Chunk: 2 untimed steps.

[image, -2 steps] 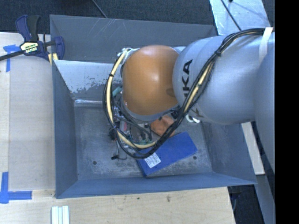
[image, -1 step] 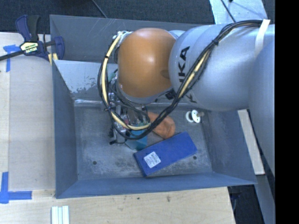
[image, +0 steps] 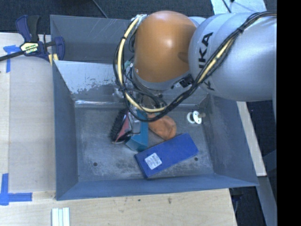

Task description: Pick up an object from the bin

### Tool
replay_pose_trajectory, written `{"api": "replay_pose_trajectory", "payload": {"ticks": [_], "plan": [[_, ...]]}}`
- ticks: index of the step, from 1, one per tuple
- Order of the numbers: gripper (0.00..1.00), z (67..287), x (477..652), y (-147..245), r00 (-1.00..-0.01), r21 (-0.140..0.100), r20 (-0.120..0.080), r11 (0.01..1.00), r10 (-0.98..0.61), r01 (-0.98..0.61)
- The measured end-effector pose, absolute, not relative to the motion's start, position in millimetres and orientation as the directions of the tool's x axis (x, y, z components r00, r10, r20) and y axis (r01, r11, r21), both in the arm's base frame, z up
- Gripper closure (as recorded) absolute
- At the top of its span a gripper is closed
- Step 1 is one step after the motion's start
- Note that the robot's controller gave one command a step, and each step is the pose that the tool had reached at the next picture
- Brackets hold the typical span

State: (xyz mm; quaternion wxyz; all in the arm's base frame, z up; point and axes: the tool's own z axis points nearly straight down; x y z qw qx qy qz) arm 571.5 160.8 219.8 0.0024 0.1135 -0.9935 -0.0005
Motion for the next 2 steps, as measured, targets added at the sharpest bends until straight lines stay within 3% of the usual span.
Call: {"api": "replay_pose_trajectory", "payload": {"ticks": [1, 2], "plan": [[0.00, 250.4, 583.6, 139.1, -0.989, -0.001, -0.011, 0.989, -0.150, -0.150], [0.00, 205.5, 584.5, 105.5, -0.986, 0.001, -0.007, 0.986, -0.167, -0.167]]}}
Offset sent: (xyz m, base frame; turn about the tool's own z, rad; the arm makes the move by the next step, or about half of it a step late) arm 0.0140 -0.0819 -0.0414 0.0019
